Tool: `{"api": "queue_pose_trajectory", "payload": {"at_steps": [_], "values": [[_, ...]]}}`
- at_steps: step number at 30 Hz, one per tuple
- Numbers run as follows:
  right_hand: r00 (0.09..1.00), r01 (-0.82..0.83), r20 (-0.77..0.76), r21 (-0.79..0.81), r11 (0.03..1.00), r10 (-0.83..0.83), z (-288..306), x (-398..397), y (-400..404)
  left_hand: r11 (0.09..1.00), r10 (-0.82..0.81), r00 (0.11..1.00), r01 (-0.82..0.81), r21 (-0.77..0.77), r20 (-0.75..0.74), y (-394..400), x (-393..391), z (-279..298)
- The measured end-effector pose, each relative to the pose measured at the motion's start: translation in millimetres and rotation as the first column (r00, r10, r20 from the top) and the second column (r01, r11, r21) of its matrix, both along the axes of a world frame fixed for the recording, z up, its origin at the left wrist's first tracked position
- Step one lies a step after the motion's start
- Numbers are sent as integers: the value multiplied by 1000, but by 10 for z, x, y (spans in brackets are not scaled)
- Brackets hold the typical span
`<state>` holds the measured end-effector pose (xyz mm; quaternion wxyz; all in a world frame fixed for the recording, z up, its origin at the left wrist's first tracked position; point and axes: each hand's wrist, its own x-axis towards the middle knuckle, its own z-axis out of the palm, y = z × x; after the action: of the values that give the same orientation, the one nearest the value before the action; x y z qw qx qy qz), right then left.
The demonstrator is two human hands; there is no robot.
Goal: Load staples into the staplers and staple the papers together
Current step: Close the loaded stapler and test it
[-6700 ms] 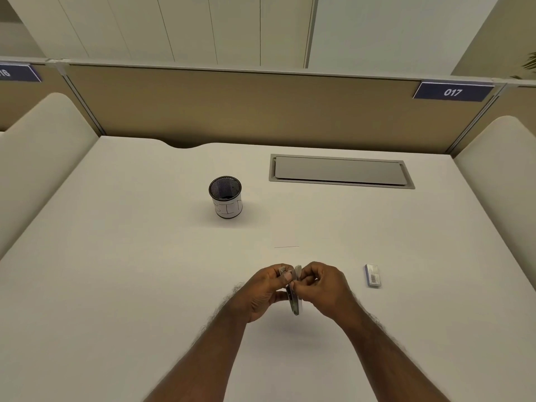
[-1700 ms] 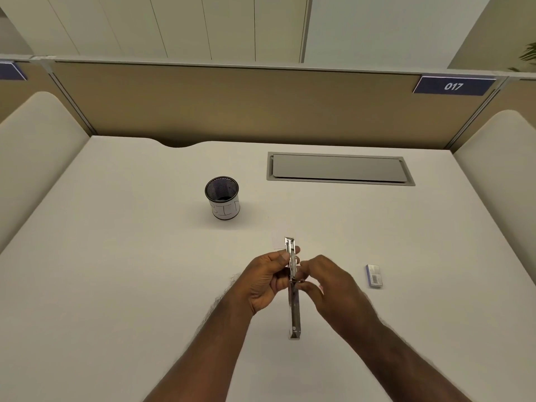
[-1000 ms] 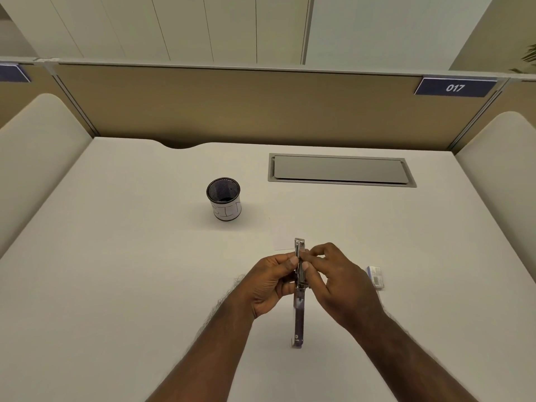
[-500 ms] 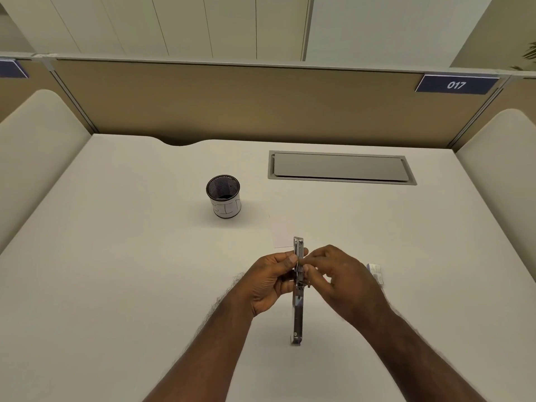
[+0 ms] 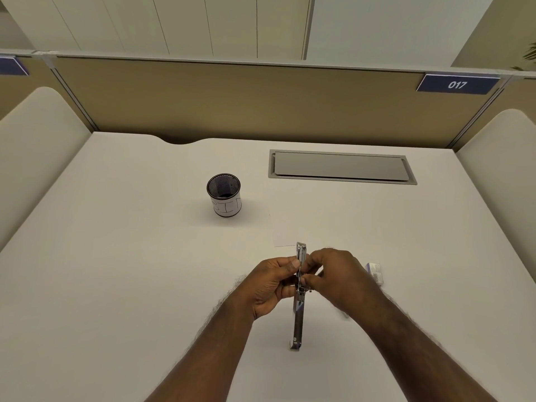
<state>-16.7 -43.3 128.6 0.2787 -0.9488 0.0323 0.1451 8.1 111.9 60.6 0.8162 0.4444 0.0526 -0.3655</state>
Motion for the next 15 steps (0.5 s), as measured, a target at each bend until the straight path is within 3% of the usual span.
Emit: {"api": "queue_pose_trajectory", "payload": {"at_steps": [10, 15], "values": [[989, 52, -131, -88, 995, -63, -84, 25, 49, 998, -28, 998, 31, 46, -64, -25, -99, -96], [985, -22, -173, -114, 993, 2, -125, 62, 33, 996, -30, 997, 37, 84, -75, -44, -135, -119]]}}
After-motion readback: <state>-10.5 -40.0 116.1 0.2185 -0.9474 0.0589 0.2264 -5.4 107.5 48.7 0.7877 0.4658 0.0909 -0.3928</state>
